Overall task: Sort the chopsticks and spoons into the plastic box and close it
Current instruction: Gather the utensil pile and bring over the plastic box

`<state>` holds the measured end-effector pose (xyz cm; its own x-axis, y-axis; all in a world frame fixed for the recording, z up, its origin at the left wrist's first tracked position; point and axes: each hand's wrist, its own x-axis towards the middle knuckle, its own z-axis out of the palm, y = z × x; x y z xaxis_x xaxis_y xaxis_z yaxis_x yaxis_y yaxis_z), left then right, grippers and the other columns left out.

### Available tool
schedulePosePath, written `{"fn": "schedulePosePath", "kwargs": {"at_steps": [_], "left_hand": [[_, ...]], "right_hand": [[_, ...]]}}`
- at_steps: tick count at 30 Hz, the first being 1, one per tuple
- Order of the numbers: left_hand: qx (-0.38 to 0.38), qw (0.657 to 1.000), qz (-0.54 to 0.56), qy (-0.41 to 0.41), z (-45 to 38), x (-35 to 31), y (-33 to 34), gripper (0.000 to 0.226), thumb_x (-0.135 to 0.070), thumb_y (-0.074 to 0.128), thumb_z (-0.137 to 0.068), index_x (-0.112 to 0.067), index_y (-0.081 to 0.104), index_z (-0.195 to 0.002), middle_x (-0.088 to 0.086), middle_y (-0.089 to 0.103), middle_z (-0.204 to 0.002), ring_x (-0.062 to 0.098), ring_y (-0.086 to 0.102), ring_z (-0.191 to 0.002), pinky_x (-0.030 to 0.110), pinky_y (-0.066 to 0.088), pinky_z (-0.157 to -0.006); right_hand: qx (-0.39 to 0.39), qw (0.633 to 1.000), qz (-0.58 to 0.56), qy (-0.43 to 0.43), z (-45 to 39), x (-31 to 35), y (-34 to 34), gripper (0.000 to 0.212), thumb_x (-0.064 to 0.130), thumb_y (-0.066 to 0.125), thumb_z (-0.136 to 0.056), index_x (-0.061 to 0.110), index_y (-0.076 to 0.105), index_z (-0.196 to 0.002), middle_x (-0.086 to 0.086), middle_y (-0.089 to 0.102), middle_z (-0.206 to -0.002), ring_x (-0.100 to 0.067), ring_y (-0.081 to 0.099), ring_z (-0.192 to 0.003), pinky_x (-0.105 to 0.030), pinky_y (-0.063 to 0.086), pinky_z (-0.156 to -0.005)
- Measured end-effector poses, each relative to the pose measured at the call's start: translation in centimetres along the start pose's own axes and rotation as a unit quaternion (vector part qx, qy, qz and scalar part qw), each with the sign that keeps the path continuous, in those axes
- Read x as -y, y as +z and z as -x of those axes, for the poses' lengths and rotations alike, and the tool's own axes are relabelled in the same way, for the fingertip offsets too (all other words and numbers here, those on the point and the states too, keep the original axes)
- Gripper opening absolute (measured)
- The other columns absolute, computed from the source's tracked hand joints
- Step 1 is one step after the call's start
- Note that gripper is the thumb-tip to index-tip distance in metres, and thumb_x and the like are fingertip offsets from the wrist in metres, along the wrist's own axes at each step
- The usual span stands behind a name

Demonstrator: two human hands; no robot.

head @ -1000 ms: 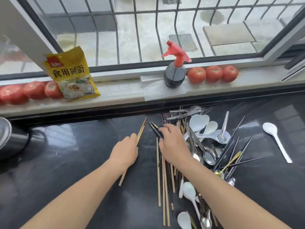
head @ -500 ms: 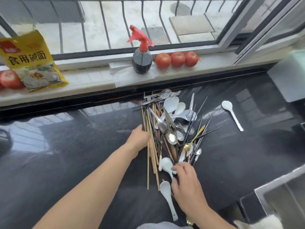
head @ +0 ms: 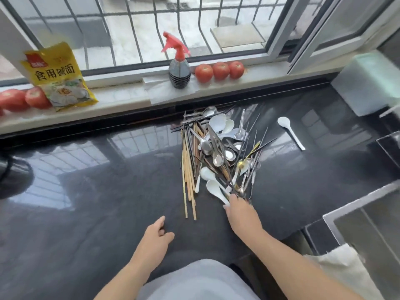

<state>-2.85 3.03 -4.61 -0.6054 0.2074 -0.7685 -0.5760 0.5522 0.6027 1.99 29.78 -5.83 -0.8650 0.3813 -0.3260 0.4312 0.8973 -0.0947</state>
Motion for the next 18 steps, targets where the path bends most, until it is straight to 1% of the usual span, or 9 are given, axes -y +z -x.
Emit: {"fn": "schedulePosePath", "kwargs": {"at_steps": [2,5,7,9,10,12,15,16,18], "left_hand": [[0.002,1.0,-0.009,0.004,0.1,0.5,0.0,0.066,-0.021,0.058,-0.103,-0.027,0.029,-0.162,-0.006,0.04,-0.161,0.013,0.042,-0.144,0.027,0.032,-0.106],[0.005,1.0,-0.002,0.006,-0.3,0.6,-0.3,0.065,-0.022,0.059,-0.103,-0.026,0.031,-0.161,-0.006,0.04,-0.16,0.016,0.043,-0.143,0.031,0.033,-0.114],[0.011,1.0,0.011,0.008,-0.8,0.7,-0.3,0.065,-0.022,0.06,-0.102,-0.027,0.032,-0.161,-0.005,0.038,-0.162,0.019,0.044,-0.143,0.042,0.035,-0.12],[0.023,0.999,0.024,0.006,-1.1,0.6,-0.2,0.065,-0.024,0.061,-0.101,-0.029,0.033,-0.16,-0.005,0.038,-0.163,0.021,0.042,-0.144,0.048,0.036,-0.12],[0.027,0.999,0.032,0.002,-1.1,0.5,-0.1,0.065,-0.024,0.061,-0.101,-0.03,0.033,-0.16,-0.005,0.038,-0.163,0.022,0.042,-0.145,0.049,0.036,-0.12],[0.036,0.998,0.046,-0.005,-1.3,0.3,0.3,0.066,-0.024,0.063,-0.1,-0.031,0.034,-0.159,-0.005,0.038,-0.162,0.022,0.042,-0.145,0.05,0.035,-0.12],[0.036,0.997,0.059,-0.018,-1.3,-0.4,1.1,0.067,-0.022,0.064,-0.1,-0.029,0.033,-0.16,-0.003,0.037,-0.163,0.024,0.041,-0.146,0.05,0.035,-0.12],[0.027,0.997,0.065,-0.021,-1.2,-0.8,1.3,0.068,-0.022,0.064,-0.1,-0.029,0.032,-0.16,-0.003,0.035,-0.164,0.025,0.04,-0.146,0.049,0.035,-0.12],[-0.017,0.998,0.063,-0.009,-0.8,-1.9,1.6,0.068,-0.022,0.063,-0.1,-0.028,0.031,-0.16,-0.002,0.029,-0.166,0.027,0.038,-0.147,0.044,0.034,-0.119]], "right_hand": [[0.007,0.998,-0.047,0.036,-1.5,0.2,-0.6,0.026,0.04,0.048,-0.103,0.014,0.048,-0.107,-0.01,0.064,-0.106,-0.036,0.063,-0.099,-0.042,0.048,-0.077],[0.005,0.988,-0.14,0.063,0.1,0.8,-0.9,0.02,0.031,0.051,-0.101,0.016,0.051,-0.114,-0.006,0.058,-0.11,-0.031,0.06,-0.102,-0.04,0.046,-0.08],[-0.044,0.983,-0.155,0.087,3.4,0.6,-0.3,0.019,0.024,0.053,-0.099,0.019,0.054,-0.118,-0.001,0.051,-0.114,-0.025,0.057,-0.103,-0.037,0.046,-0.083],[-0.066,0.971,-0.157,0.169,7.3,-0.2,1.0,0.025,0.02,0.054,-0.097,0.021,0.053,-0.122,0.0,0.046,-0.119,-0.022,0.054,-0.105,-0.032,0.046,-0.083],[-0.051,0.954,-0.187,0.231,8.9,-0.6,1.5,0.033,0.019,0.054,-0.096,0.02,0.051,-0.129,-0.002,0.043,-0.125,-0.022,0.053,-0.105,-0.032,0.045,-0.083],[-0.012,0.897,-0.276,0.344,10.0,-1.5,1.9,0.051,0.019,0.055,-0.096,0.016,0.04,-0.145,-0.007,0.035,-0.141,-0.025,0.056,-0.103,-0.033,0.044,-0.082],[-0.03,0.808,-0.384,0.445,8.3,-2.7,1.4,0.062,0.018,0.058,-0.097,0.009,0.034,-0.153,-0.014,0.033,-0.15,-0.033,0.056,-0.114,-0.035,0.044,-0.087],[-0.035,0.798,-0.396,0.453,7.3,-3.1,1.2,0.059,0.019,0.058,-0.096,0.007,0.038,-0.15,-0.015,0.038,-0.147,-0.034,0.056,-0.116,-0.036,0.044,-0.09],[-0.005,0.81,-0.399,0.43,5.1,-3.4,1.0,0.043,0.022,0.059,-0.093,0.009,0.057,-0.134,-0.014,0.056,-0.128,-0.033,0.06,-0.107,-0.037,0.049,-0.085]]}}
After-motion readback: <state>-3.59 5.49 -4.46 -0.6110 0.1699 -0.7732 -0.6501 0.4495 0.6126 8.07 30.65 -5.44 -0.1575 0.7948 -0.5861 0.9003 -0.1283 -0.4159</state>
